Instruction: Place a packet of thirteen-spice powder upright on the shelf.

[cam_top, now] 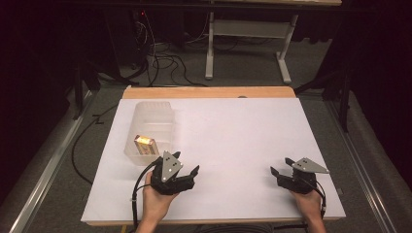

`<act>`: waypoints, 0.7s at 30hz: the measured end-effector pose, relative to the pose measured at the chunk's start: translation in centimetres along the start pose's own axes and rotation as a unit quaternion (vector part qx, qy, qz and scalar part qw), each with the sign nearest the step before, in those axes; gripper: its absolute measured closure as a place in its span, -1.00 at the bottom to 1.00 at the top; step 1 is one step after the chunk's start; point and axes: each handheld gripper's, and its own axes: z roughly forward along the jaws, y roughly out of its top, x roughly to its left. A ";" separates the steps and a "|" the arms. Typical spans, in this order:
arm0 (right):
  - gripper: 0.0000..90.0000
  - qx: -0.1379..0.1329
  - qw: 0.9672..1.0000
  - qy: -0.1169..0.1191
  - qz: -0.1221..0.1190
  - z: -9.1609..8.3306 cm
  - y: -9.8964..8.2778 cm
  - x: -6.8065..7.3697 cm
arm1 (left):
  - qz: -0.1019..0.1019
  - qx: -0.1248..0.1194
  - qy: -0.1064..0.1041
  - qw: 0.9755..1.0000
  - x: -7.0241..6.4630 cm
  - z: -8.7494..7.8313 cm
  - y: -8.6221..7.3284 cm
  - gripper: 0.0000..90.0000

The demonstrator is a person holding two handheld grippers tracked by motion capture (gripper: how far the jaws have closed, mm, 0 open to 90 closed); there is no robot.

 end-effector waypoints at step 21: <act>-0.30 0.000 1.000 0.000 -0.001 0.0 0.0 0.0 | -0.006 0.015 -0.024 1.000 -0.9 1.9 -0.9 -0.39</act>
